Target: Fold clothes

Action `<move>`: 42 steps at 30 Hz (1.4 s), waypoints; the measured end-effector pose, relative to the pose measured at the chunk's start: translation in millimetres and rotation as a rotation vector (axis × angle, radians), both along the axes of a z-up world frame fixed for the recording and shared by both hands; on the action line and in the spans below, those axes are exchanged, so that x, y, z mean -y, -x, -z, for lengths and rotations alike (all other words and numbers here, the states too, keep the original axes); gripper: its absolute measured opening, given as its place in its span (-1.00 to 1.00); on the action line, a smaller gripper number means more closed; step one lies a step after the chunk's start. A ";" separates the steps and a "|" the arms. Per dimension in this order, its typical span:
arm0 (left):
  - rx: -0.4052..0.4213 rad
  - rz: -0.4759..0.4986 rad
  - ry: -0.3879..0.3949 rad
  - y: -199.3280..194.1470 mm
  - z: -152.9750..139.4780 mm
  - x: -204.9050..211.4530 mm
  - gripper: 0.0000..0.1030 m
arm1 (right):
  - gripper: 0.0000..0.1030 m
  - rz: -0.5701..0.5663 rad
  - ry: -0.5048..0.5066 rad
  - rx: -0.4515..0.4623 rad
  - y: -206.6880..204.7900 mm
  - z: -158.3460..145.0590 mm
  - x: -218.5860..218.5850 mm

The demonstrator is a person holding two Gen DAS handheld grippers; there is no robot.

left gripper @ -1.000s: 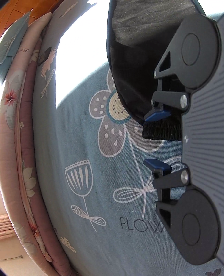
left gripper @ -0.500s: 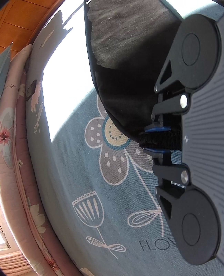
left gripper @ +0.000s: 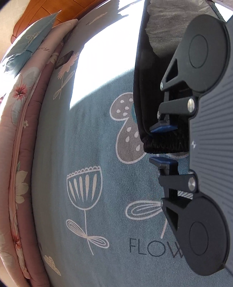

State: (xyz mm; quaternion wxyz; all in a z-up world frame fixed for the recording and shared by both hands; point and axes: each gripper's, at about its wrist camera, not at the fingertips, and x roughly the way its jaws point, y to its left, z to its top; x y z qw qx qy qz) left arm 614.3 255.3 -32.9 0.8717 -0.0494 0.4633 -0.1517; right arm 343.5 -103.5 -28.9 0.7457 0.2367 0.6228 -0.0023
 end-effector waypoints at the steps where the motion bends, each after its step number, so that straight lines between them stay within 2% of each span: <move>1: 0.004 -0.024 0.023 2.8 0.8 -4.3 -0.06 | 0.96 0.004 -0.001 -0.003 0.5 0.8 0.8; 3: -0.027 -0.064 0.081 6.3 8.3 -11.6 0.08 | 0.96 0.014 -0.008 -0.011 1.0 3.9 1.7; 4: -0.049 -0.066 0.103 6.6 13.1 -12.5 0.08 | 0.96 0.016 -0.013 -0.016 1.1 4.7 1.7; 7: -0.028 -0.036 0.046 10.8 16.4 1.6 -0.02 | 0.96 0.003 -0.004 -0.015 -0.9 5.0 -2.9; 8: -0.027 -0.018 0.027 11.1 15.4 7.2 -0.47 | 0.96 -0.004 -0.001 -0.012 -1.3 4.6 -4.1; 9: -0.039 0.001 0.025 10.5 14.3 11.7 -0.66 | 0.96 -0.009 0.004 -0.008 -1.7 3.8 -5.0; 13: -0.014 0.008 -0.006 7.5 0.2 18.6 -0.66 | 0.96 -0.018 0.016 0.011 -3.8 -1.4 -6.2; 17: 0.028 -0.017 0.028 -3.9 -19.0 15.6 -0.67 | 0.96 -0.014 0.026 0.029 -2.9 -5.7 -2.4; 22: 0.069 0.015 0.003 -15.3 -34.4 26.5 -0.67 | 0.96 0.006 0.021 0.036 0.4 -7.2 2.5; 24: 0.080 0.032 -0.043 -15.6 -31.2 31.4 -0.65 | 0.96 0.005 0.023 0.041 2.7 -9.6 1.6; 27: 0.001 0.012 -0.126 -17.4 -12.6 33.6 -0.57 | 0.96 -0.002 0.029 0.052 2.8 -12.7 -0.5; 30: -0.035 -0.010 -0.133 -11.4 -4.6 27.7 -0.44 | 0.95 -0.023 0.046 0.082 4.9 -17.8 2.1; 33: -0.023 -0.021 -0.166 -0.7 -8.3 20.7 -0.13 | 0.92 -0.036 0.060 0.114 6.6 -24.1 6.8; 37: -0.019 -0.026 -0.157 8.1 -22.6 11.7 -0.05 | 0.84 -0.054 0.066 0.161 9.8 -36.1 16.1; 42: 0.002 -0.056 -0.141 12.9 -42.9 10.0 0.07 | 0.84 -0.043 0.108 0.207 19.5 -52.5 32.3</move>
